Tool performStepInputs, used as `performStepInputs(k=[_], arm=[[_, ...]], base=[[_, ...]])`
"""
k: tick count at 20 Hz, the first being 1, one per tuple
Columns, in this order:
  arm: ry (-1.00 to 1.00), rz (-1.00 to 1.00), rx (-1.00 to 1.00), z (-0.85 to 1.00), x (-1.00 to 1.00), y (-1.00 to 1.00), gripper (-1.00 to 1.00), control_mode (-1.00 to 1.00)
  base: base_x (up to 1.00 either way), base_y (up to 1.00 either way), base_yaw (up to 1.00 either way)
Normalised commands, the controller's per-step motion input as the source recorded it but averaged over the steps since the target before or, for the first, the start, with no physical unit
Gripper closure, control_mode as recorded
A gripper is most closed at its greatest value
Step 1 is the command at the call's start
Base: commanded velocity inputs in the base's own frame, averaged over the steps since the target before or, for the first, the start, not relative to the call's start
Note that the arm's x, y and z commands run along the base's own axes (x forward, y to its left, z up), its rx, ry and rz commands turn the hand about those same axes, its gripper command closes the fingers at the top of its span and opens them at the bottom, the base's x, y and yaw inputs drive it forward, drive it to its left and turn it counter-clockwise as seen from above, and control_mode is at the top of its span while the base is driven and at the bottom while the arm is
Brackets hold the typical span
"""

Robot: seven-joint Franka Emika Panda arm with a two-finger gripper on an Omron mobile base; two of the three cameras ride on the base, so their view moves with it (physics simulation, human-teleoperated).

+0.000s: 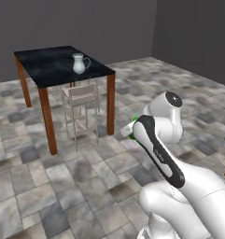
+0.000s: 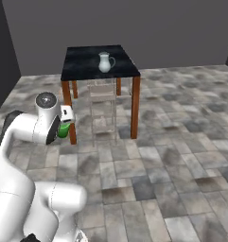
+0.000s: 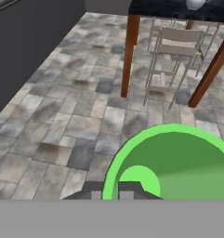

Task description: Place the pitcher and cup on the dining counter for serving.

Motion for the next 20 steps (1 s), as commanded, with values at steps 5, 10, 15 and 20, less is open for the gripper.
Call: performStepInputs(k=[5, 10, 15, 20], arm=[[0.00, 0.00, 0.00, 0.00, 0.00, 0.00, 1.00, 1.00], [0.00, 0.00, 0.00, 0.00, 0.00, 0.00, 1.00, 1.00], [0.00, 0.00, 0.00, 0.00, 0.00, 0.00, 1.00, 1.00], [0.00, 0.00, 0.00, 0.00, 0.00, 0.00, 1.00, 1.00]], base=[[1.00, 0.00, 0.12], [1.00, 0.25, 0.08], [1.00, 0.38, 0.05], [1.00, 0.16, 0.04]])
